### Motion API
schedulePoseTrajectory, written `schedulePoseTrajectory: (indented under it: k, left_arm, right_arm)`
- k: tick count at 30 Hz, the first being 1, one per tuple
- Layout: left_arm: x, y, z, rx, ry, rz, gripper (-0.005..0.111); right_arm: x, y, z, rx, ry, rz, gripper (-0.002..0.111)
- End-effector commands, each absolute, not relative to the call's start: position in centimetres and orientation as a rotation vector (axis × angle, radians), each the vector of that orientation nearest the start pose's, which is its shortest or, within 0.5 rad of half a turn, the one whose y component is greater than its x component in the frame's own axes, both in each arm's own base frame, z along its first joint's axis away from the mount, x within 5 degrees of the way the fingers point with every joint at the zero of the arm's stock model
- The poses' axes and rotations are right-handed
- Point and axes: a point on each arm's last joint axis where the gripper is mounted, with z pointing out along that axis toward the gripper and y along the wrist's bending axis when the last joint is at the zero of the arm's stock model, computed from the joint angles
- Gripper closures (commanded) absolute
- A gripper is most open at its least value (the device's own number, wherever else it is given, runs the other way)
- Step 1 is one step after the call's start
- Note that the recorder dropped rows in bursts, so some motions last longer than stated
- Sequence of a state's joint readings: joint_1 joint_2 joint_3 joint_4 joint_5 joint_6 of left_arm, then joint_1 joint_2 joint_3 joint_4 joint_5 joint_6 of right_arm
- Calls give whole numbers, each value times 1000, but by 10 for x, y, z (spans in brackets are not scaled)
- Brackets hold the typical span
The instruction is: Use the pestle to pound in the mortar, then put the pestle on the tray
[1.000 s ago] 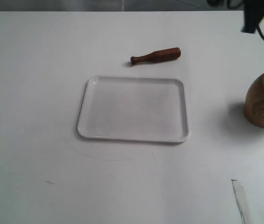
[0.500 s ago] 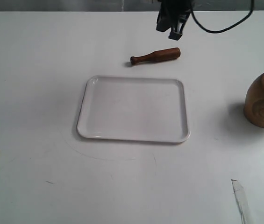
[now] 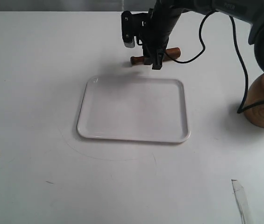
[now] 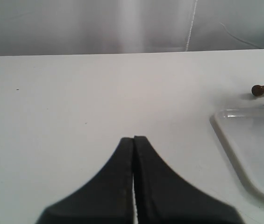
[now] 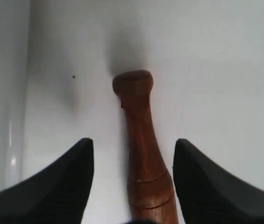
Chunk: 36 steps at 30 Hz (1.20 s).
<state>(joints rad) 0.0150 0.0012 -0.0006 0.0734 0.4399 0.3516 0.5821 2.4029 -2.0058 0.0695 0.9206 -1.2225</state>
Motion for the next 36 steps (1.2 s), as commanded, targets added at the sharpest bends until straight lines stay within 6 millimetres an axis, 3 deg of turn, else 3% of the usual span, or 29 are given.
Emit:
schedulePoseTrajectory:
  k: [1,6,10,14,15,21,26,29,33,36]
  left_arm:
    - [51,3,174,361,1897,302,107]
    - [51,3,174,361,1897,302,107]
    - [51,3,174,361,1897,302,107]
    - [51,3,174,361,1897,302,107]
    - [51,3,174,361,1897,302,107]
    - [51,3,174,361,1897,302,107]
    - [51,3,174,361,1897,302,107]
    - [51,3,174,361,1897,302,107]
    - [51,3,174,361,1897,302,107]
    - [51,3,174,361,1897,302,107]
  right_arm:
    - [426,288,148,-2154,1729,-110,63]
    - [428,288,130,-2176,1743,-107,65]
    - [430,289,121,-2175,1734,-124,74]
    - [434,288,119,-2178,1718,-193,102]
    - [435,288,122,-2139,1729,-206,108]
    - [439,293,154,-1942,1728,-186,108]
    - [437,294,167,-1880,1754,-105,108]
    - [438,291,186,-1746,1799,-2,108]
    - [450,271,225,-1432,1873,149,108]
    - [456,243,258,-1217,1883,199,108]
